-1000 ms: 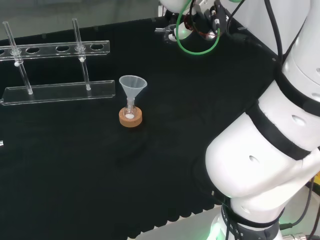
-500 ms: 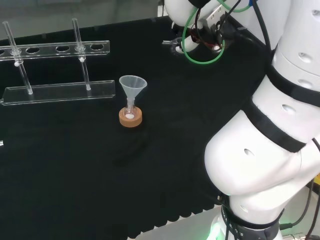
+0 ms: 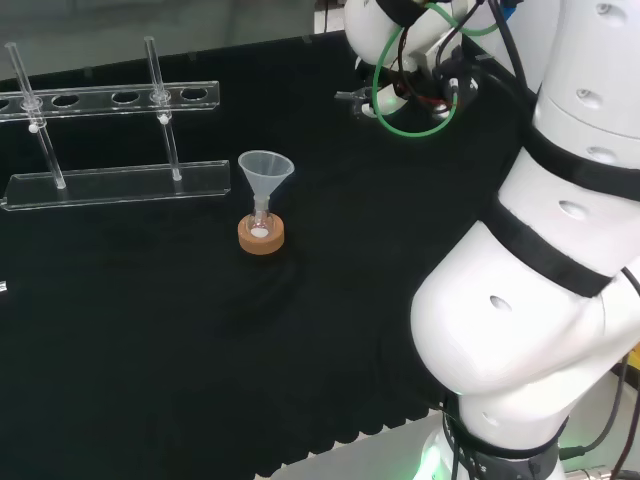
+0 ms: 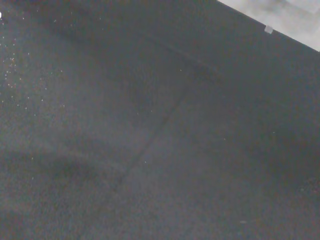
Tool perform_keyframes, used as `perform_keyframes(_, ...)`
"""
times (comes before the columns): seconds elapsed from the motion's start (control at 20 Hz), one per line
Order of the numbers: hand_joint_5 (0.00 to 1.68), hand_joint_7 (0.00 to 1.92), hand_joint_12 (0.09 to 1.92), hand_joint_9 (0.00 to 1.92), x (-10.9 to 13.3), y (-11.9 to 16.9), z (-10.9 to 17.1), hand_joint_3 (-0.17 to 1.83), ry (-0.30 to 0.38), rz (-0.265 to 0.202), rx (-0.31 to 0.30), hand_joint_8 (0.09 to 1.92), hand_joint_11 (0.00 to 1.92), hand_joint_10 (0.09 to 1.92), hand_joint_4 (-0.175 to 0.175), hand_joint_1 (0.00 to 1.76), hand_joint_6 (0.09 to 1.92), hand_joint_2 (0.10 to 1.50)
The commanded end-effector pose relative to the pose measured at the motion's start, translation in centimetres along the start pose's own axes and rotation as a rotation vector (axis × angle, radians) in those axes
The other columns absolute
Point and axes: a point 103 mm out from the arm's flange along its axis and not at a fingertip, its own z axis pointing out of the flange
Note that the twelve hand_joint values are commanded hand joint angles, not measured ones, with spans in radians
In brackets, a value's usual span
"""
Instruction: Put the weighing funnel back on the table.
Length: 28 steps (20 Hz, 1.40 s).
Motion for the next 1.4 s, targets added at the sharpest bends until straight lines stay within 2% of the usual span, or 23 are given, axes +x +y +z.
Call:
perform_keyframes(0.05, 1.22, 1.47, 0.72, 1.59, 0.9, 0.5, 3.4, 0.52, 0.056, 0.0, -0.067, 1.47, 1.56, 0.91, 0.175, 0.8, 1.83, 1.02)
perform_keyframes(0.4, 1.22, 1.47, 0.72, 1.59, 1.1, 0.8, 5.5, 0.52, 0.1, -0.006, -0.081, 1.47, 1.56, 0.91, 0.175, 0.8, 1.83, 1.02)
perform_keyframes(0.55, 1.23, 1.47, 0.72, 1.59, 1.4, 0.8, 6.4, 0.52, 0.117, -0.023, -0.083, 1.47, 1.56, 0.91, 0.175, 0.8, 1.83, 1.02)
perform_keyframes(0.9, 1.23, 1.46, 0.72, 1.59, 2.5, 1.1, 8.4, 0.52, 0.14, -0.009, -0.091, 1.47, 1.55, 0.91, 0.175, 0.8, 1.83, 1.02)
perform_keyframes(1.3, 1.23, 1.46, 0.72, 1.58, 3.1, 1.0, 10.7, 0.52, 0.173, 0.007, -0.052, 1.47, 1.55, 0.91, 0.175, 0.8, 1.83, 1.02)
perform_keyframes(1.4, 1.23, 1.46, 0.72, 1.58, 3.5, 1.2, 11.1, 0.52, 0.148, 0.019, -0.013, 1.47, 1.55, 0.91, 0.175, 0.8, 1.83, 1.02)
